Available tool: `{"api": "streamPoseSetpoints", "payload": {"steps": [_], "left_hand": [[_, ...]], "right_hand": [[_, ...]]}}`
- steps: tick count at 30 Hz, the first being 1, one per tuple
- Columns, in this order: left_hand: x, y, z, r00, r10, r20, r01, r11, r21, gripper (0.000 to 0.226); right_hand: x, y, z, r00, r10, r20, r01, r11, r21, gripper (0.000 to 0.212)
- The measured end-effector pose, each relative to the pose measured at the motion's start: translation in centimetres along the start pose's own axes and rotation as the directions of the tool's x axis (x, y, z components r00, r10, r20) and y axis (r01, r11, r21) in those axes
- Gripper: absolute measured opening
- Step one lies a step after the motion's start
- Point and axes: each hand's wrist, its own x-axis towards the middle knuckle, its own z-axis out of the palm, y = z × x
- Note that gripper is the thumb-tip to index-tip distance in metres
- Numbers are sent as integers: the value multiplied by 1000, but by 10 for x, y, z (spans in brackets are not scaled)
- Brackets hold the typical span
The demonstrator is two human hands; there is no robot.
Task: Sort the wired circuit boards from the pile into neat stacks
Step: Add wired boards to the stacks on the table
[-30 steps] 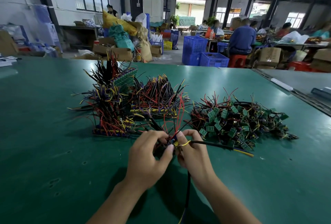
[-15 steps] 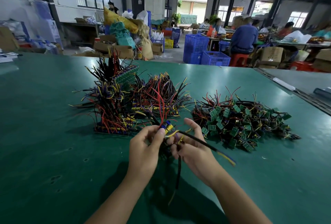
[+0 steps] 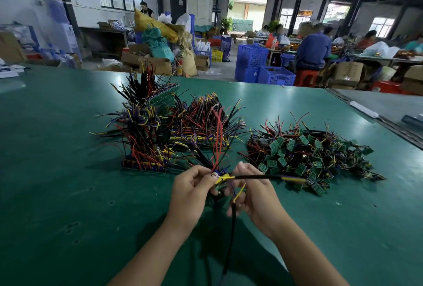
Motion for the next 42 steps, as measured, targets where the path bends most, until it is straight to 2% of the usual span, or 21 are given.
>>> {"api": "streamPoseSetpoints", "payload": {"steps": [4,6,8,12,15,19,25,28,31,33,36,39,42], "left_hand": [[0,1,-2,998,39,44,-37,999,-26,12],[-1,1,-2,997,61,57,-58,997,-48,13],[-2,1,-2,993,90,81,-87,995,-38,19],[-4,1,-1,985,122,122,-119,992,-30,15],[-5,2,-2,978,160,135,-163,987,6,32],[-7,2,-4,957,194,215,-226,965,136,48],[-9,6,-5,914,155,375,-211,971,113,46],[-12,8,-3,910,156,383,-185,982,41,38],[-11,7,-1,933,118,340,-128,992,8,52],[-10,5,-2,942,76,328,-84,996,11,65],[-10,5,-1,940,-2,341,-8,1000,29,72],[-10,5,0,936,-90,340,87,996,25,56],[-9,7,2,919,-159,360,196,978,-67,50]], "right_hand": [[-3,0,0,991,-101,93,104,994,-34,38],[-3,0,1,988,-129,91,134,989,-56,42],[-4,0,2,986,-147,81,156,981,-112,46],[-7,1,5,980,-163,116,188,947,-261,46],[-7,0,6,973,-220,72,231,889,-396,51],[-8,-2,5,976,-184,116,209,942,-263,39],[-12,-8,5,960,-62,273,108,982,-156,37],[-14,-9,4,960,-64,273,129,966,-225,39],[-15,-8,6,966,-69,248,147,939,-312,45],[-15,-7,7,971,-46,235,118,946,-303,52],[-13,-4,8,980,-74,186,126,950,-286,53],[-13,-2,12,984,-106,146,142,954,-262,54],[-14,-3,14,988,-18,156,49,979,-197,55]]}}
